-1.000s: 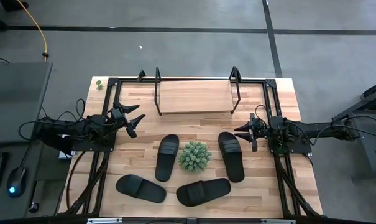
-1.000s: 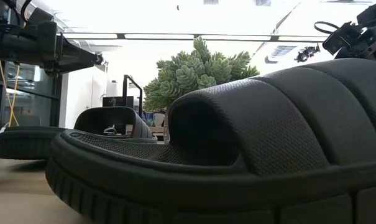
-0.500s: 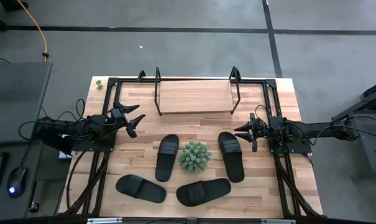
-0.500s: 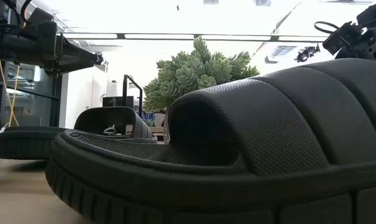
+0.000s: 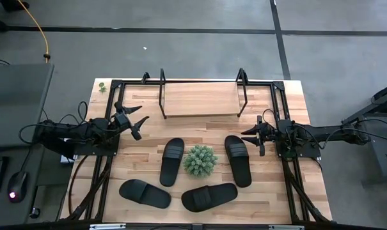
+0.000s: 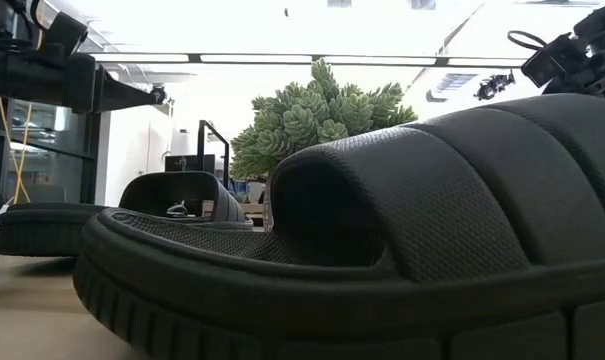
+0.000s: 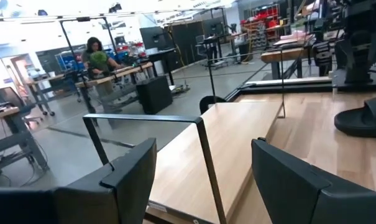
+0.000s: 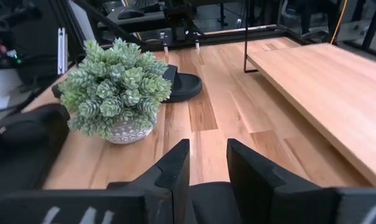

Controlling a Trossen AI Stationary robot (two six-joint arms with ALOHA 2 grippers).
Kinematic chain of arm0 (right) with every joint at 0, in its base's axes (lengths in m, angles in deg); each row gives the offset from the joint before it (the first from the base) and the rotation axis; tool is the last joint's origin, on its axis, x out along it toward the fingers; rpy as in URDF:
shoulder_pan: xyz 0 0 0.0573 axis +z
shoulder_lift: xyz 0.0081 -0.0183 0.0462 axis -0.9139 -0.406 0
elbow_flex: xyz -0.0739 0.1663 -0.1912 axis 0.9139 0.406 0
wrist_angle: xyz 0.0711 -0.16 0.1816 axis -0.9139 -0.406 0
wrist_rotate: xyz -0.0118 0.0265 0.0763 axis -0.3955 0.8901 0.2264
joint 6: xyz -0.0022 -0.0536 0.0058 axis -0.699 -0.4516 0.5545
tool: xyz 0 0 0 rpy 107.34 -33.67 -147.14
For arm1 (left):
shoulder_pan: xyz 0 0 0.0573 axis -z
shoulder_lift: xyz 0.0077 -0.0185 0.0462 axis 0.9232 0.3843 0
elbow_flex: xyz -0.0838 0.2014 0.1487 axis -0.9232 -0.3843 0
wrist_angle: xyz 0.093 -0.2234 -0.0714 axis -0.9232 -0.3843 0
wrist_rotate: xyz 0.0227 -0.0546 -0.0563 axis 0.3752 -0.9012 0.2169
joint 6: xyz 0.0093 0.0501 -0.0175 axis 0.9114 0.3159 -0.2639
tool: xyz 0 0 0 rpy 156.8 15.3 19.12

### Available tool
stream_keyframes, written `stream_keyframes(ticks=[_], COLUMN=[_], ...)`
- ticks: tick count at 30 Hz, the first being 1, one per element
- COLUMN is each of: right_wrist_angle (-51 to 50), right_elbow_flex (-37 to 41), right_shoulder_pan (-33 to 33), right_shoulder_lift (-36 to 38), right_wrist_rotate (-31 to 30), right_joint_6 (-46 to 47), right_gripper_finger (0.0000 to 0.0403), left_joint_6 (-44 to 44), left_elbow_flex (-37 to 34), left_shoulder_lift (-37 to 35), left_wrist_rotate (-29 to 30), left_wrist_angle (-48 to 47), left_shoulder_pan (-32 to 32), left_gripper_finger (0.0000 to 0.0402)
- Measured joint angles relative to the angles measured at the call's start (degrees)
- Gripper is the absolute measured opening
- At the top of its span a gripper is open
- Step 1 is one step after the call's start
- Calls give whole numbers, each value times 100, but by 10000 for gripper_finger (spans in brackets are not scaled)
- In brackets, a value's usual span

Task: Pick and place slides into the shelf
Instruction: Put the right black slide on the shelf

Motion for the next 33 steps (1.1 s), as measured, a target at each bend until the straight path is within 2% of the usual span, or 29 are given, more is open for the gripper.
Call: stream_keyframes(ticks=[5, 11, 17, 27, 33], right_wrist_angle=[0, 4, 401, 972, 1815], right_elbow_flex=[0, 0, 0, 0, 0], right_shoulder_pan=[1, 2, 0, -3, -50], right_shoulder_lift=[0, 0, 1, 0, 2], right_wrist_rotate=[-2, 0, -5, -47, -355], right_joint_6=[-120, 289, 649, 813, 177], right_gripper_finger=[99, 99, 99, 99, 99], left_joint_6=[-210, -1766, -3075, -3725, -4195], left_elbow_flex=[0, 0, 0, 0, -1], left_shoulder_lift=[2, 1, 2, 0, 0], left_wrist_rotate=[-235, -683, -843, -814, -665], left_wrist_angle=[0, 7, 29, 9, 50], left_shoulder_pan=[2, 2, 2, 2, 2], left_gripper_finger=[246, 246, 246, 246, 246])
